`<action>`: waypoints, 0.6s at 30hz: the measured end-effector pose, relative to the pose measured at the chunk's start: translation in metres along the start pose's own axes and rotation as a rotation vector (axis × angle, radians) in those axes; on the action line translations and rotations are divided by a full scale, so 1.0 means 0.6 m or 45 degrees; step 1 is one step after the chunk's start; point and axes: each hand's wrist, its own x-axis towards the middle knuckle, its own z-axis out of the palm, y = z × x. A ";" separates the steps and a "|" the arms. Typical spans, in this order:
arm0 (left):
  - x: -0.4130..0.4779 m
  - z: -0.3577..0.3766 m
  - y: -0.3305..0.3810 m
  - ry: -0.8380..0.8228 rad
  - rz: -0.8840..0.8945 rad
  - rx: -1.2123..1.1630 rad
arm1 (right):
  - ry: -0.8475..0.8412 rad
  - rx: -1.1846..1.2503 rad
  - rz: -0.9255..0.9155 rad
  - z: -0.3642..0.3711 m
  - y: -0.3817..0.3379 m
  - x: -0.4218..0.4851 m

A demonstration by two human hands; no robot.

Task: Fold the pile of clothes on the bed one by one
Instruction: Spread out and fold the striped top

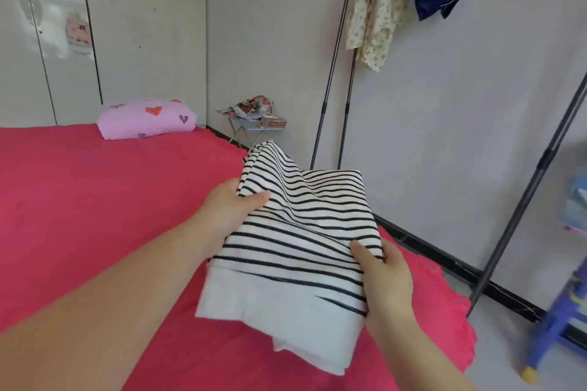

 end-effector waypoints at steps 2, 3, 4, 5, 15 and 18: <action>0.059 0.021 0.041 -0.039 0.153 0.178 | 0.173 0.110 0.013 0.015 0.003 0.019; 0.087 0.032 0.060 -0.035 0.254 0.309 | 0.256 0.148 0.007 0.026 0.005 0.031; 0.112 0.041 0.074 -0.018 0.346 0.451 | 0.334 0.188 0.013 0.039 0.008 0.041; 0.134 0.056 0.081 0.004 0.412 0.580 | 0.398 0.233 0.016 0.050 0.015 0.057; 0.126 0.163 -0.126 -0.466 0.303 1.227 | 0.225 0.053 0.397 0.064 0.123 0.085; 0.118 0.169 -0.152 -0.523 0.219 1.314 | 0.358 -0.309 0.041 0.033 0.092 0.098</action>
